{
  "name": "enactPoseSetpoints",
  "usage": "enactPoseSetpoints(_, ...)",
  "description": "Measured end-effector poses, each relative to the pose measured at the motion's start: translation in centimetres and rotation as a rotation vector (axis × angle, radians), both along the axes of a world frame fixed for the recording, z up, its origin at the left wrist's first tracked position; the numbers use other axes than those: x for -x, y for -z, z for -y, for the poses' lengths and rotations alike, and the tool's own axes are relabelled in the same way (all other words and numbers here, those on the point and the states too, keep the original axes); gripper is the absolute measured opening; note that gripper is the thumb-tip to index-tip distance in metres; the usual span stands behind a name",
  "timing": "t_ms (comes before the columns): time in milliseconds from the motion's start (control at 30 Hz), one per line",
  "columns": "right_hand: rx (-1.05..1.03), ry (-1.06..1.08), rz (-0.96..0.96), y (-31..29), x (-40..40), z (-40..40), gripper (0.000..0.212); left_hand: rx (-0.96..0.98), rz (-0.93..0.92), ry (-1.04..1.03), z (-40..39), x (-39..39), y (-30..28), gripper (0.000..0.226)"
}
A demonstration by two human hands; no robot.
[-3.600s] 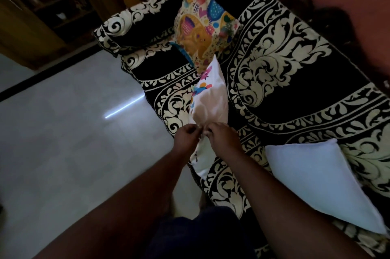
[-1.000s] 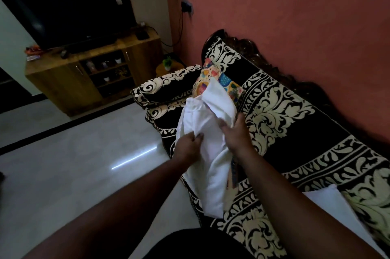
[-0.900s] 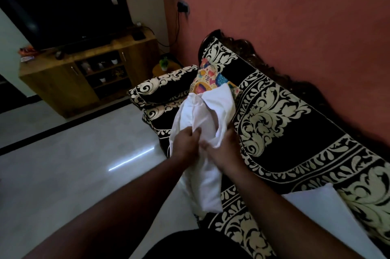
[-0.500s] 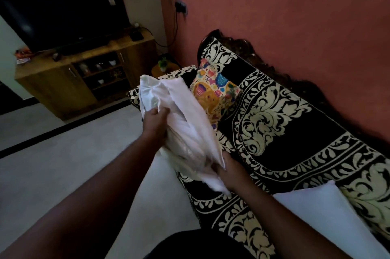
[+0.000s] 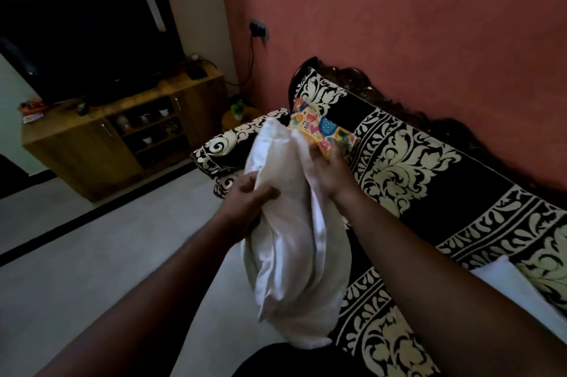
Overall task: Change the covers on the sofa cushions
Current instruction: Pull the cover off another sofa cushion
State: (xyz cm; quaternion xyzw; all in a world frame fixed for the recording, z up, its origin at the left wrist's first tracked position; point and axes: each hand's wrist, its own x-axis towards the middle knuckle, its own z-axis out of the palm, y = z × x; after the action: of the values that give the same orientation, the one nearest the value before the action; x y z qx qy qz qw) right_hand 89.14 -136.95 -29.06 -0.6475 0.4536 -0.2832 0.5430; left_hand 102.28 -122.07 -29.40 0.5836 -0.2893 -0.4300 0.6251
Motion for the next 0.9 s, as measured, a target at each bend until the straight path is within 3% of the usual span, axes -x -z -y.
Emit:
enactPoseSetpoints(133, 0.324, 0.115, -0.360, 1.7, -1.3, 1.4, 0.037, 0.092, -0.033, 0.065, -1.1, 0.1, -1.4, 0.015)
enactPoseSetpoints(300, 0.292, -0.015, -0.675, 6.9, 5.2, 1.4, 0.029, 0.106, -0.114, 0.185, -1.7, -1.5, -1.6, 0.027)
enactPoseSetpoints(400, 0.265, -0.079, -0.831, 9.4, 5.7, -0.3, 0.023, 0.018, -0.029, 0.353, -1.1, -1.3, -1.3, 0.034)
enactPoseSetpoints(467, 0.291, 0.138, -0.783, 8.7, 4.7, -1.1, 0.027, 0.002, 0.013, 0.354, -0.3, -1.7, -1.3, 0.025)
enactPoseSetpoints(567, 0.439, 0.462, -0.386, 4.8, 2.6, -3.3, 0.035, -0.016, 0.030, 0.158, 1.3, -2.8, -1.2, 0.032)
enactPoseSetpoints(633, 0.322, 0.292, -0.207, 2.1, 0.4, -5.7, 0.047, -0.047, 0.039, 0.118, 2.2, -2.6, -0.9, 0.023)
enactPoseSetpoints(767, -0.016, -0.060, -0.224, 0.3, -2.0, -8.2, 0.109, -0.106, 0.031, 0.084, 3.7, -1.7, -0.2, 0.017)
enactPoseSetpoints(833, -0.088, -0.229, -0.188, 0.3, -1.8, -8.7, 0.110, -0.127, 0.039, 0.071, 4.3, -2.2, -0.4, 0.012)
enactPoseSetpoints(900, 0.032, -0.348, -0.385, 1.5, -1.9, -9.2, 0.118, -0.174, 0.096, 0.075, 4.7, -2.4, -0.7, 0.013)
